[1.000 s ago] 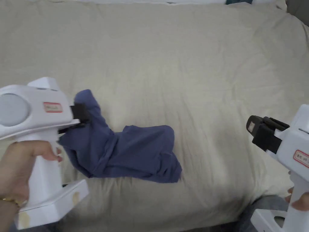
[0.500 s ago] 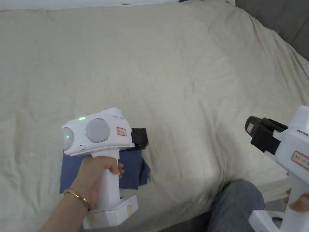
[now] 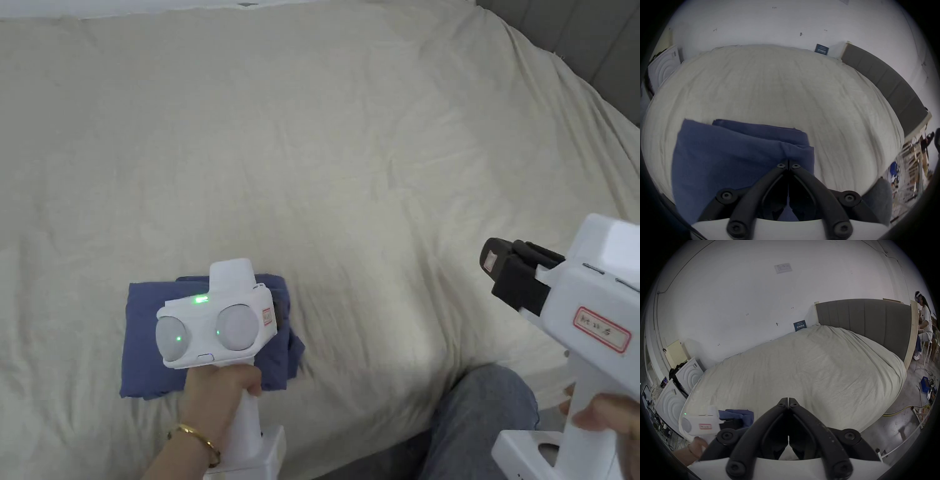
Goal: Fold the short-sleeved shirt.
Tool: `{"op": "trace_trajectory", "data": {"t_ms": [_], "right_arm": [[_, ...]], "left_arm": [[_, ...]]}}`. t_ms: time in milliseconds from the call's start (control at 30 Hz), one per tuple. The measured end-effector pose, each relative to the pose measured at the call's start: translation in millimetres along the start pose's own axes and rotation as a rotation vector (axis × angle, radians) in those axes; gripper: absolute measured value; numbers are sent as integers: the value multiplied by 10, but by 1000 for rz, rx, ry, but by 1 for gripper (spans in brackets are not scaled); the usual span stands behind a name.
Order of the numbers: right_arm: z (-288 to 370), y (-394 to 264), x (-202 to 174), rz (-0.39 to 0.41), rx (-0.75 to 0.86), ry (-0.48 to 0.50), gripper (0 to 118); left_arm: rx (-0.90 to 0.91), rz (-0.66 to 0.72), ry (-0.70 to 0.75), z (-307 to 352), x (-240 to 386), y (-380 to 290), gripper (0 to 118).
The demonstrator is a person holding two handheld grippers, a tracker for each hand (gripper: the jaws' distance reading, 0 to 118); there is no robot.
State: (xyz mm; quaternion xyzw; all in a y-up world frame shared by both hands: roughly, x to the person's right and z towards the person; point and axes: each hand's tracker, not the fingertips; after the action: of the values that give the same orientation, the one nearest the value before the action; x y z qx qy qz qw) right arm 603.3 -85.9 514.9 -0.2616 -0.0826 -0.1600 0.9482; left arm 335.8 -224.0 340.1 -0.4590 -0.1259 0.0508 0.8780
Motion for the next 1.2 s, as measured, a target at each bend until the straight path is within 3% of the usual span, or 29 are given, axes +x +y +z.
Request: {"op": "trace_trajectory", "data": {"t_ms": [100,267,367,500,600,767,933,1067,1167,1200], "right_arm": [[17,15,-44,12,1,6,2],[-32,36,-209,41,-9,35,2],[-71,48,-391,75,-15,82,2],[-237,4,-781,165,-33,145,2],[-420,-157,-1173,237,-40,191,2],[-887,-571,-1778,304,-73,267,2],[-1457,-925,-2170,345,-191,231,2],[-1852,-1209,-2224,316,-321,154,2],[-1962,-1399,-2164,336,-311,152,2],[-1930,-1374,-2175,343,-272,157,2]], "left_arm": [[-7,119,-29,-21,-26,103,1],[-19,102,-87,106,-136,221,1],[123,86,-109,481,-258,250,1],[365,-48,4,1079,-505,264,1],[518,-155,197,1343,-680,141,1],[590,-232,313,1563,-907,-118,1],[556,-185,339,1681,-1074,-251,1],[520,-102,331,1696,-1224,-266,1],[495,-60,306,1676,-1322,-214,4],[487,-18,236,1671,-1383,-171,12]]}}
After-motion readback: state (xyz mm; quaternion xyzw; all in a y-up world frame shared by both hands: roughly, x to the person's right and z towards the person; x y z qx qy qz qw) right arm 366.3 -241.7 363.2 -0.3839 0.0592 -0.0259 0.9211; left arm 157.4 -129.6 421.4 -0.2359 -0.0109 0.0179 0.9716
